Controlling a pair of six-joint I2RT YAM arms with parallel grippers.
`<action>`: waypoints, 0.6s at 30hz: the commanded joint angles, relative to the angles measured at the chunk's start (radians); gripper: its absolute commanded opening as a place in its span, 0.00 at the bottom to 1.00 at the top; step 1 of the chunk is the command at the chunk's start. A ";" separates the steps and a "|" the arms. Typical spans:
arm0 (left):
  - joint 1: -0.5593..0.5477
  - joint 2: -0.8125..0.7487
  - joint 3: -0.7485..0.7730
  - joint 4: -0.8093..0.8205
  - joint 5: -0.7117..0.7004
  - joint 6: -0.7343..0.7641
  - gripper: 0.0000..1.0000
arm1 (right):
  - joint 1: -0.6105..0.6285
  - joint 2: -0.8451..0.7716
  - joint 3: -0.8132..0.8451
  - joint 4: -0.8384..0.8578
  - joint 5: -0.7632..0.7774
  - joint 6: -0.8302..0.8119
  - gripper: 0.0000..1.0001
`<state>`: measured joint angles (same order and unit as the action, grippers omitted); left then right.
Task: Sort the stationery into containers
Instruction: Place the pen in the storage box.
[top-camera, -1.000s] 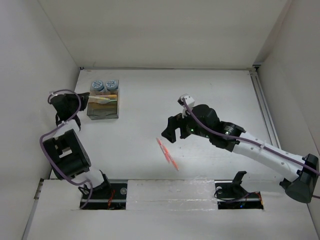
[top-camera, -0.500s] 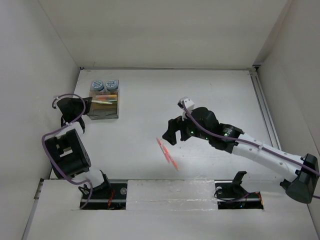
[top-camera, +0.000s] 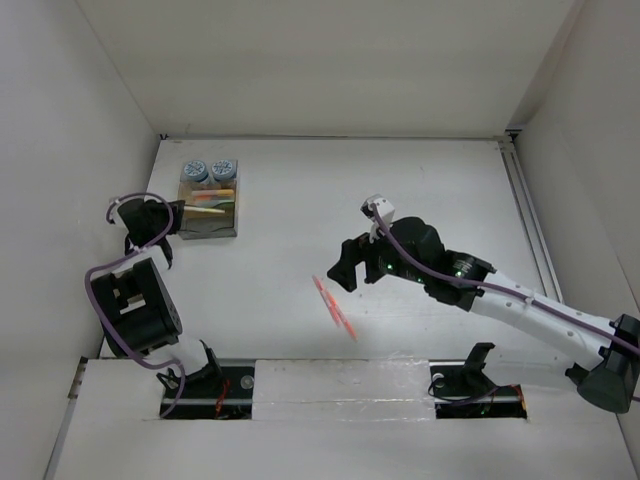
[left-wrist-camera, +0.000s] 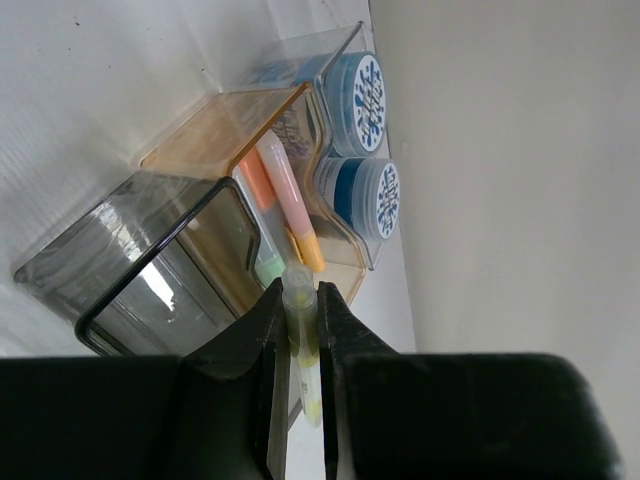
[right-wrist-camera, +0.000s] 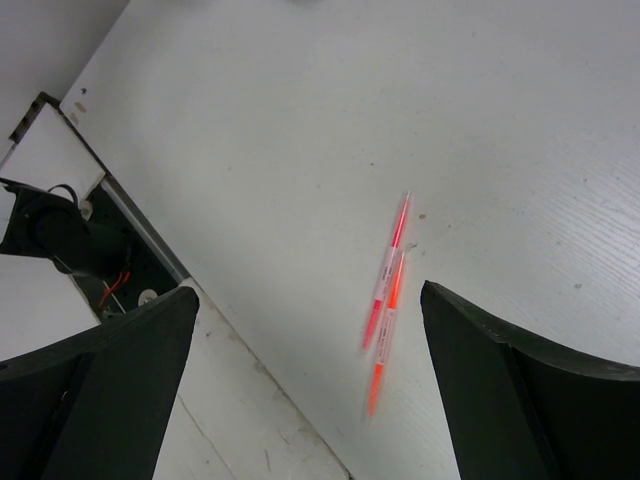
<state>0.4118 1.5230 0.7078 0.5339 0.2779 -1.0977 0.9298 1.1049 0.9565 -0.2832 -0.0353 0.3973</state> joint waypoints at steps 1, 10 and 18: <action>-0.001 0.000 -0.016 0.018 -0.014 0.013 0.05 | -0.002 -0.016 -0.010 0.053 -0.011 0.009 0.99; -0.021 0.009 -0.005 -0.031 -0.042 0.047 0.13 | -0.002 -0.025 -0.010 0.062 -0.011 0.009 0.99; -0.031 0.009 -0.005 -0.046 -0.060 0.047 0.27 | -0.002 -0.043 -0.028 0.062 -0.011 0.009 0.99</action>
<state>0.3794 1.5360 0.6979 0.4793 0.2363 -1.0695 0.9298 1.0981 0.9432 -0.2764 -0.0368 0.3973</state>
